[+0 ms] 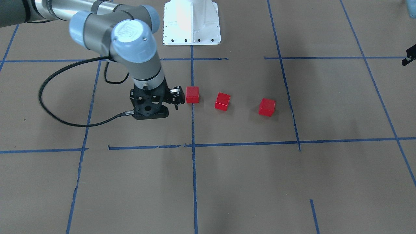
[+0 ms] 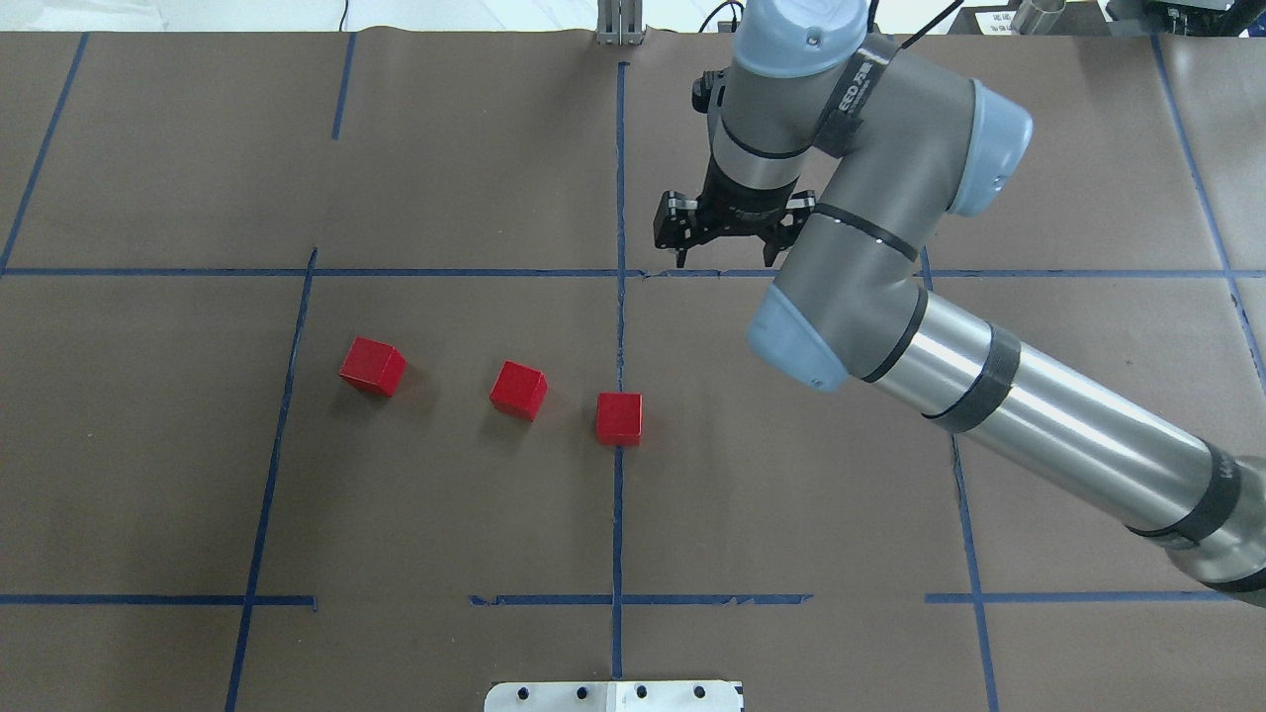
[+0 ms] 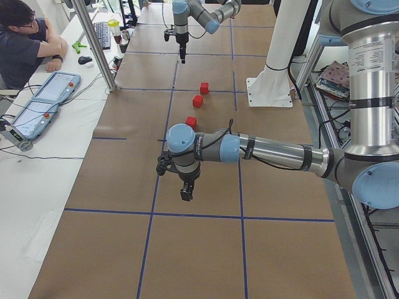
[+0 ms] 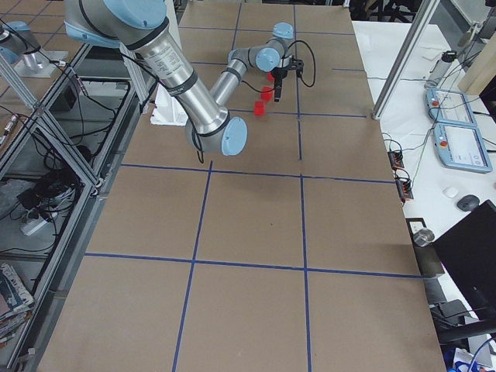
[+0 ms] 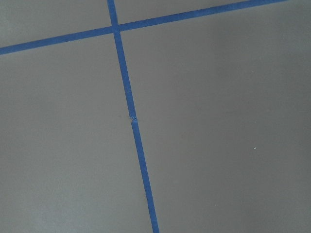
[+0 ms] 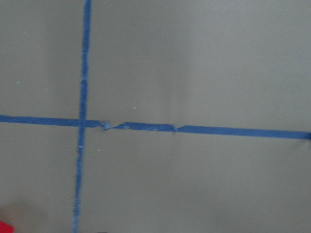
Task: Form red blocks into L shape at center
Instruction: 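Raise the right gripper and withdraw the right arm away from the table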
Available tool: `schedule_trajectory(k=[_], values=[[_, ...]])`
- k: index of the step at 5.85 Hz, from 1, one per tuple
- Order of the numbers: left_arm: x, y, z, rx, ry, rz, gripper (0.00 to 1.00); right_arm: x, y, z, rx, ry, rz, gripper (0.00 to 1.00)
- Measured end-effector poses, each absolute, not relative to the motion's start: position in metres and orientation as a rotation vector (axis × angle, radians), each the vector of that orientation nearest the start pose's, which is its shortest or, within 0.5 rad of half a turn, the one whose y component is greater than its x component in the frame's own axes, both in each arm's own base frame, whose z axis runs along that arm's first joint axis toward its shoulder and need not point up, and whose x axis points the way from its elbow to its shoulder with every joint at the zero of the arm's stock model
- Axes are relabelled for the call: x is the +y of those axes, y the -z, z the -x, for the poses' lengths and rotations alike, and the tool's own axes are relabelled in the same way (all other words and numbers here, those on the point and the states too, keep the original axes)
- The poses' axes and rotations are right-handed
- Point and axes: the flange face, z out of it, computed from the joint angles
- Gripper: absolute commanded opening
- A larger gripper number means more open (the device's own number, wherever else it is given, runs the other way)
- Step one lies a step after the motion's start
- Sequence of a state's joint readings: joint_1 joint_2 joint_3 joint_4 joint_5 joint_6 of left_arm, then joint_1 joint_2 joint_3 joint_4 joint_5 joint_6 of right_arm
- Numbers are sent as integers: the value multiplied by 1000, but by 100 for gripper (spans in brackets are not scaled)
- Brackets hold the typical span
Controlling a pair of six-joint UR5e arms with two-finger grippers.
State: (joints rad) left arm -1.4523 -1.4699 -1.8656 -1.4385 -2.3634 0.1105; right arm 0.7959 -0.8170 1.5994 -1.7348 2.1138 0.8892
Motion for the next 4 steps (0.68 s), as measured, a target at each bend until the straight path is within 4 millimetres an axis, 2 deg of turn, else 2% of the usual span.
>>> schedule_trajectory(k=[1, 2, 3, 4], values=[[-474, -548, 5, 797, -265, -108, 100, -581, -252, 372, -763, 129, -60, 100], [-491, -527, 2, 803, -283, -146, 100, -594, -304, 304, -726, 217, -108, 100], [-503, -511, -6, 808, -294, -167, 100, -590, -364, 233, -699, 309, -134, 100], [-510, -496, -23, 815, -297, -168, 100, -561, -424, 168, -685, 375, -137, 100]])
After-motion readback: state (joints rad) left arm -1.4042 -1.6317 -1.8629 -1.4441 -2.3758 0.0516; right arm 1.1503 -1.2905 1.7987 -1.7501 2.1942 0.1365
